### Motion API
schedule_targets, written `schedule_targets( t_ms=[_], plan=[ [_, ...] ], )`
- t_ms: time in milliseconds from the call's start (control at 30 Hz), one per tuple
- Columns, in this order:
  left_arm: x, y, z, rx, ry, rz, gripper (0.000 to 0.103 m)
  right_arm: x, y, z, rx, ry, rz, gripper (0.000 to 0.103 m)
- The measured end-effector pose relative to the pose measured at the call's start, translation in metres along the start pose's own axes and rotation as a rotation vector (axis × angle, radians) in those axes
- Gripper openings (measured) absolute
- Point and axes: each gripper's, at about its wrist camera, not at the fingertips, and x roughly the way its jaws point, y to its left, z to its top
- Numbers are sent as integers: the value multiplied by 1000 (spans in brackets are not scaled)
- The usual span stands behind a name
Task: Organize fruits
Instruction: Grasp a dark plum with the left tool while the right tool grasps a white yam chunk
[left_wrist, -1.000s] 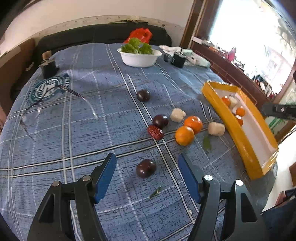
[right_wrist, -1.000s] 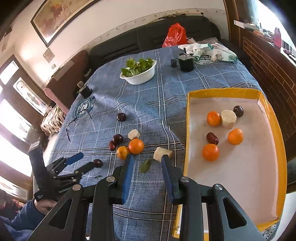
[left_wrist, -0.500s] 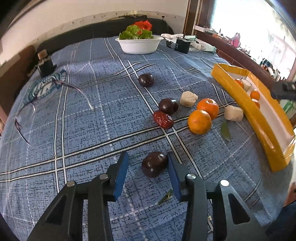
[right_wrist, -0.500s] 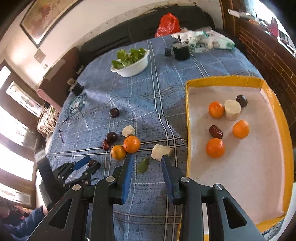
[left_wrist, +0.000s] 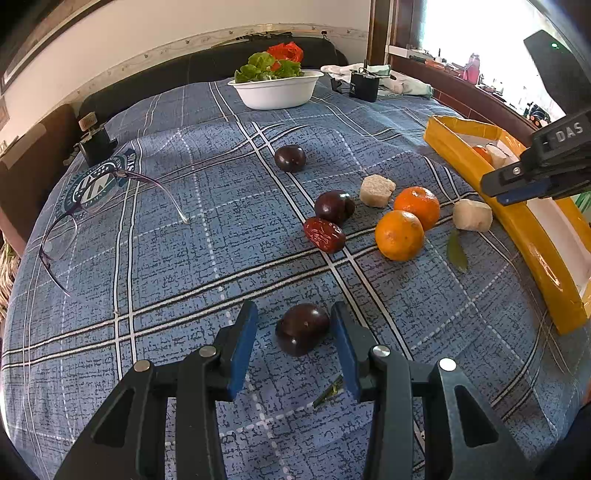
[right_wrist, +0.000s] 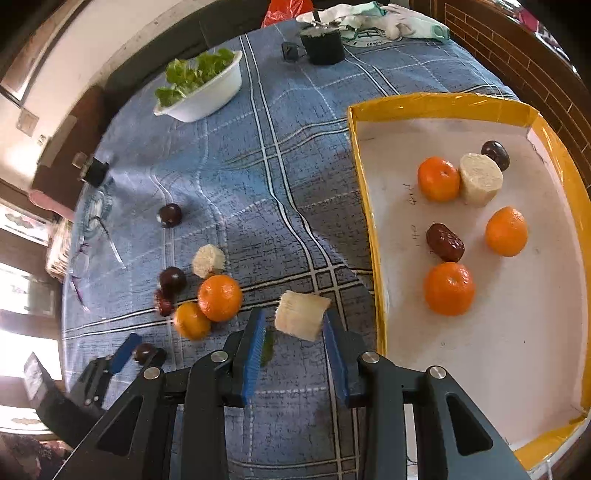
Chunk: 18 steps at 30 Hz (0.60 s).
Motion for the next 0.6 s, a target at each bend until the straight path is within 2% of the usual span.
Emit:
schedule_targets(
  t_ms=[67,433,500,600],
  plan=[
    [0,0,0,1,0,0,40,5,-1,2,12,18,-31,37],
    [0,0,0,0,0,0,40,25,8,6,-15,41,-75,37],
    [-1,3,0,-17,-5,14,24,23,7,3,-18,35,-66,37],
    [-2,11,0,-59,-11,-4,23,14,6,-4,-13,19,-19,37]
  ],
)
